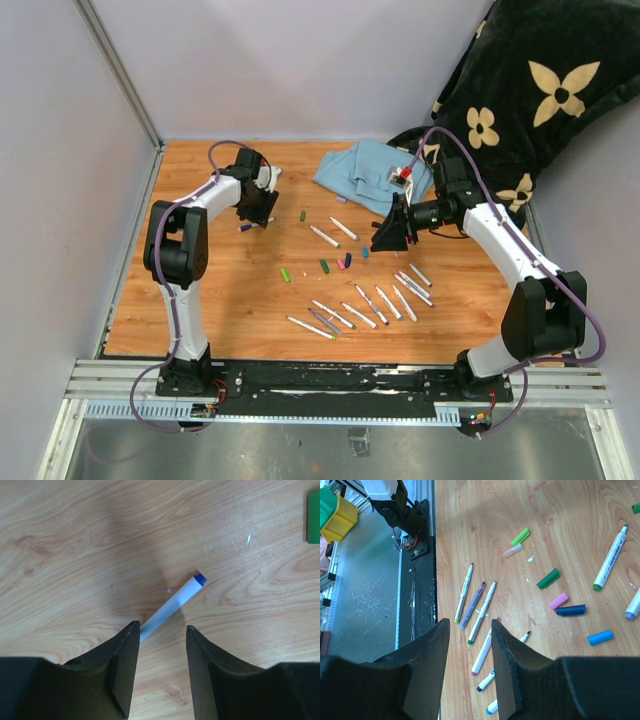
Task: Open the pen caps
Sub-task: Pick up the pen from the center of the board.
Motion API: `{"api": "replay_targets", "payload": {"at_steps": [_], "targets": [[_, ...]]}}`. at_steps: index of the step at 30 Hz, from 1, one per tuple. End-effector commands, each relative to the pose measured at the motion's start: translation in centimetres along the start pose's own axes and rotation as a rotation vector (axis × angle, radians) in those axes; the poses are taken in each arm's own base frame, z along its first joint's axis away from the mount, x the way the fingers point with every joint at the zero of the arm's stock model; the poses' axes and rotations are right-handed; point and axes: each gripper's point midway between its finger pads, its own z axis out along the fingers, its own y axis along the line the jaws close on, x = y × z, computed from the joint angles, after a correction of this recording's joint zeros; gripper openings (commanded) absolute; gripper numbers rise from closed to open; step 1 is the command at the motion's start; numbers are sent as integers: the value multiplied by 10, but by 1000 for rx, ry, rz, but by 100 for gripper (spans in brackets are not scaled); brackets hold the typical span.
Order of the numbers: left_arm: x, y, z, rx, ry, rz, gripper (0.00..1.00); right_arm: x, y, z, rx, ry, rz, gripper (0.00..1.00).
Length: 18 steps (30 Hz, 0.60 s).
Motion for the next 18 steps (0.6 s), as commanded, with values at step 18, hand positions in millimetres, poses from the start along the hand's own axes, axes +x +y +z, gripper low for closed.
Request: {"api": "replay_targets", "payload": {"at_steps": [18], "targets": [[24,4,0,-32,51,-89,17,-3,5,-4,-28,-24,12,39]]}}
